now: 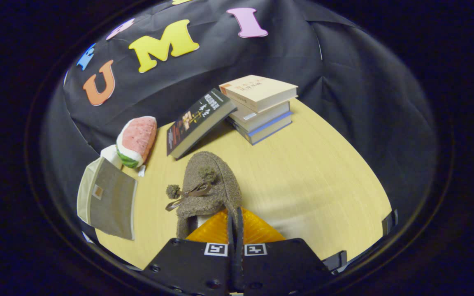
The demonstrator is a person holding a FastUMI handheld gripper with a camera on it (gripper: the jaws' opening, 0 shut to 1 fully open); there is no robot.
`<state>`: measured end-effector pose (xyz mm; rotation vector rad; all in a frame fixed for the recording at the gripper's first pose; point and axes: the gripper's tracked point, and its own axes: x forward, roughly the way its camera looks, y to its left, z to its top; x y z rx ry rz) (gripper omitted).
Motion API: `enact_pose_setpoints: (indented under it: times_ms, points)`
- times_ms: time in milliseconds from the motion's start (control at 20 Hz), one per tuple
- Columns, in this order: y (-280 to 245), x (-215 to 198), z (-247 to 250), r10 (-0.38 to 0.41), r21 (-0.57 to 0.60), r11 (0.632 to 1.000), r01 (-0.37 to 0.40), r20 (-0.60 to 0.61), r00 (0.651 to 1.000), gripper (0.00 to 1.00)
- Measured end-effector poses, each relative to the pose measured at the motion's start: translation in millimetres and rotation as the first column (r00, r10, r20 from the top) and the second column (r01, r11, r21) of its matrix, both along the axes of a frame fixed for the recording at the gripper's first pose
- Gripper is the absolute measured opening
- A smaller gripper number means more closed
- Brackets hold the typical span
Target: Open the storage box then place both shoes into the box .Put the left shoe in first, then the right shoe, with the right side of both shoes facing outward in a uniform manner.
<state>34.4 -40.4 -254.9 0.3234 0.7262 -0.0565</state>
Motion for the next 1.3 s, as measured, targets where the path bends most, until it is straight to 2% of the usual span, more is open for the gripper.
enact_pose_setpoints:
  times_ms: [250,450,600,950,1300]
  points:
    - [78,-1,68,0.000,0.015,1.000,-0.001,0.077,0.997,0.00]
    - [158,4,118,0.035,0.017,0.999,-0.038,0.160,0.987,0.00]
    - [218,6,136,0.060,0.053,0.996,-0.071,0.189,0.980,0.00]
    - [331,22,139,0.079,0.097,0.990,-0.098,0.180,0.980,0.00]
    - [379,39,103,0.088,0.006,0.996,-0.089,0.140,0.986,0.00]
